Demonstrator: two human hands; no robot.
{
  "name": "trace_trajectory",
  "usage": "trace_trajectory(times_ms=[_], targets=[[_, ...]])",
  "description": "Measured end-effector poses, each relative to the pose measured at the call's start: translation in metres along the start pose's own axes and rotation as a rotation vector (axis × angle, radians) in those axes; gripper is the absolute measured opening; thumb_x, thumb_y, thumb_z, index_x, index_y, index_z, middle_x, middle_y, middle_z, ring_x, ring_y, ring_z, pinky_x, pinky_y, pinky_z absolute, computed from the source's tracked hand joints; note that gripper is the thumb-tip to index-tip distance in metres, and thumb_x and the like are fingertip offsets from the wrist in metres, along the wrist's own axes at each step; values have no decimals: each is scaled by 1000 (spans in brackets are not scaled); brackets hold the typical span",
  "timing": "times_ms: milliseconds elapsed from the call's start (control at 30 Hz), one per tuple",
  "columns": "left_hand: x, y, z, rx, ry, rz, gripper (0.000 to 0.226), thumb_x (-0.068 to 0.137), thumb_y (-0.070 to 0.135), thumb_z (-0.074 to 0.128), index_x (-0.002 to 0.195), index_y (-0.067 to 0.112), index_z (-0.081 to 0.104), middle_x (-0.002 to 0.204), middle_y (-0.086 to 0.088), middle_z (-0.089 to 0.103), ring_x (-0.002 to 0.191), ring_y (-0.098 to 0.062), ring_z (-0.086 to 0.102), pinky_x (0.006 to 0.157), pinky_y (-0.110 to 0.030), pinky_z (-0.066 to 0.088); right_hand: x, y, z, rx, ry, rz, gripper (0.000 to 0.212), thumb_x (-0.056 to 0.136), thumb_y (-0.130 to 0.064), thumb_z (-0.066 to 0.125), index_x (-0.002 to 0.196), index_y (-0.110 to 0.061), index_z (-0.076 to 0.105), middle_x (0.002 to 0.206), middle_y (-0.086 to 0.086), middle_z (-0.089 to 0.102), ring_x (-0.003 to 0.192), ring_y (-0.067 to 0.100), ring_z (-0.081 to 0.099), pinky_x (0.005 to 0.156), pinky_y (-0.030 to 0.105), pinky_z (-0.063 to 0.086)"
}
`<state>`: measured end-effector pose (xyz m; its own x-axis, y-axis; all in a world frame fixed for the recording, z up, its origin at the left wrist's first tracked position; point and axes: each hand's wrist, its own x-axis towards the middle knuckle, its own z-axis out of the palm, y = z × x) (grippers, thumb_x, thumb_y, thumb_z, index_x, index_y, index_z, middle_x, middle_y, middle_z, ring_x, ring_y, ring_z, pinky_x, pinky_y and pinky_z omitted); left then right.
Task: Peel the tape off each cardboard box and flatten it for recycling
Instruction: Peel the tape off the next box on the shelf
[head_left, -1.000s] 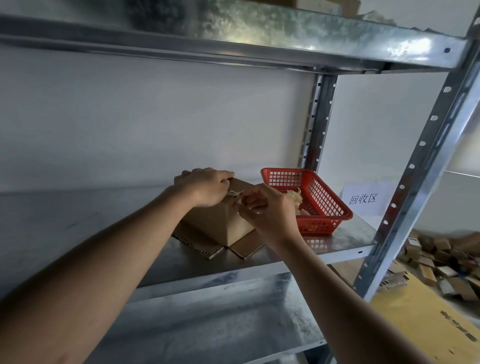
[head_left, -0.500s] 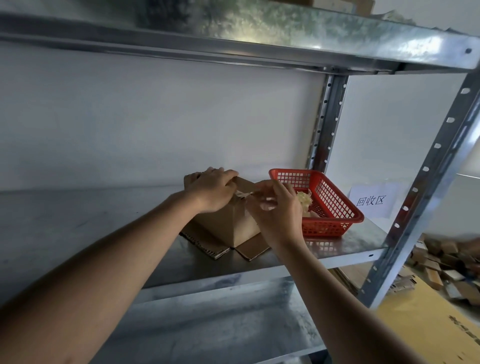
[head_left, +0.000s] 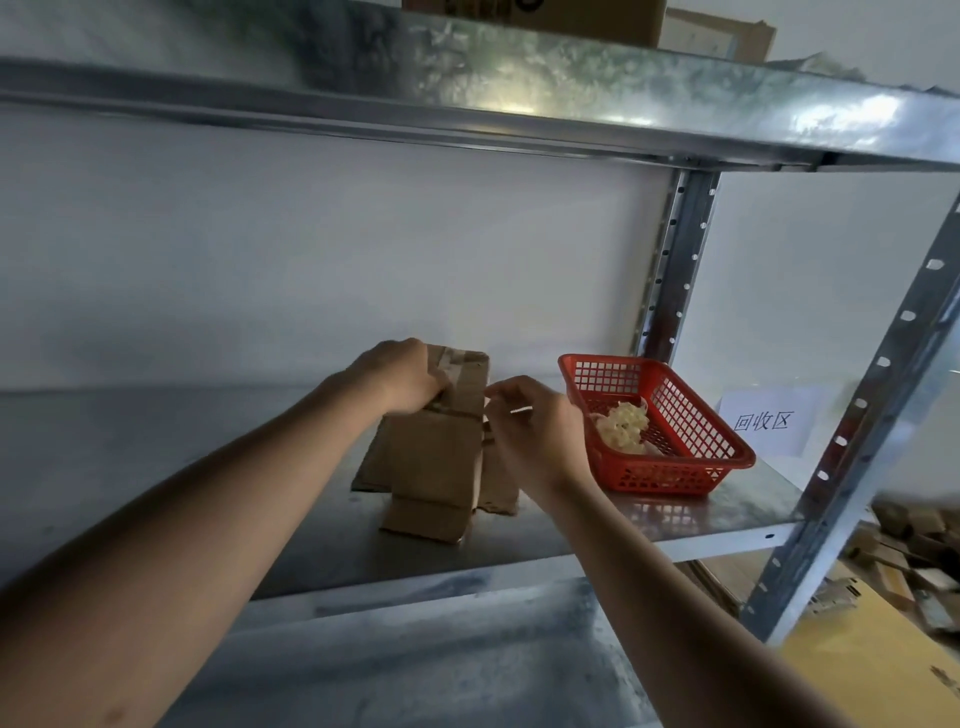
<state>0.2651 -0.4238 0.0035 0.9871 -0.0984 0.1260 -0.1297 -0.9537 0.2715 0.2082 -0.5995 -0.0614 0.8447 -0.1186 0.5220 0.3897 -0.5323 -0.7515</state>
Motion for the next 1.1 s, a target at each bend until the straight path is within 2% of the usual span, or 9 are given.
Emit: trace_trajectory(times_ms=[133,200,333,433,533,633,733,867,1100], targets=[[-5,-10,-11,62,-83,-46,103,72,99,42,135,19,60,137,-12,51,118,-34,56,95,-44,51,0,3,19,408,-194,237,32,81,-10,47,105,-20,65,85,4,80,82,21,79,80,50,65],[-4,-15,-16,27,-125,-22,102,62,100,53,127,23,65,131,-6,55,113,-28,57,96,-43,52,2,7,27,443,-215,264,30,82,-9,46,106,-20,61,87,6,79,83,24,79,82,53,64],[-3,-24,-28,-92,-223,10,93,60,67,69,144,30,56,134,4,61,108,-16,60,96,-36,52,9,14,31,355,-100,323,24,95,-6,54,107,-27,58,93,4,76,83,20,78,76,50,65],[-2,-29,-30,-166,-278,26,74,72,41,67,144,46,53,141,4,57,112,-13,59,97,-36,52,14,16,27,78,9,230,26,95,-12,54,113,-30,57,111,-3,67,100,17,68,76,34,57],[3,-38,-25,-237,-264,73,68,86,1,57,136,48,61,153,4,47,124,-19,53,98,-40,55,17,14,29,62,-89,215,29,101,-29,55,130,-30,59,125,-7,63,102,11,65,84,38,57],[3,-43,-20,-301,-260,100,78,86,-12,47,130,50,63,151,3,45,120,-20,54,92,-39,57,12,9,36,103,-202,198,37,103,-42,56,137,-30,60,120,-12,70,98,2,69,83,38,61],[4,-47,-16,-450,-269,120,62,87,-2,49,122,47,67,133,-4,56,109,-25,59,85,-40,52,11,10,42,171,-155,214,36,101,-32,62,137,-30,59,112,-15,71,100,9,72,85,43,63],[8,-51,-11,-481,-230,163,26,104,33,55,126,41,68,142,3,57,131,-19,49,110,-44,38,16,8,43,333,-32,256,22,97,-24,72,109,-41,66,97,-8,77,89,11,75,79,41,64],[6,-62,-4,-249,-154,255,56,94,70,54,148,62,38,158,16,43,143,-19,42,118,-49,35,21,2,38,245,92,148,35,87,-9,79,79,-43,74,78,-20,76,74,0,73,68,17,56]])
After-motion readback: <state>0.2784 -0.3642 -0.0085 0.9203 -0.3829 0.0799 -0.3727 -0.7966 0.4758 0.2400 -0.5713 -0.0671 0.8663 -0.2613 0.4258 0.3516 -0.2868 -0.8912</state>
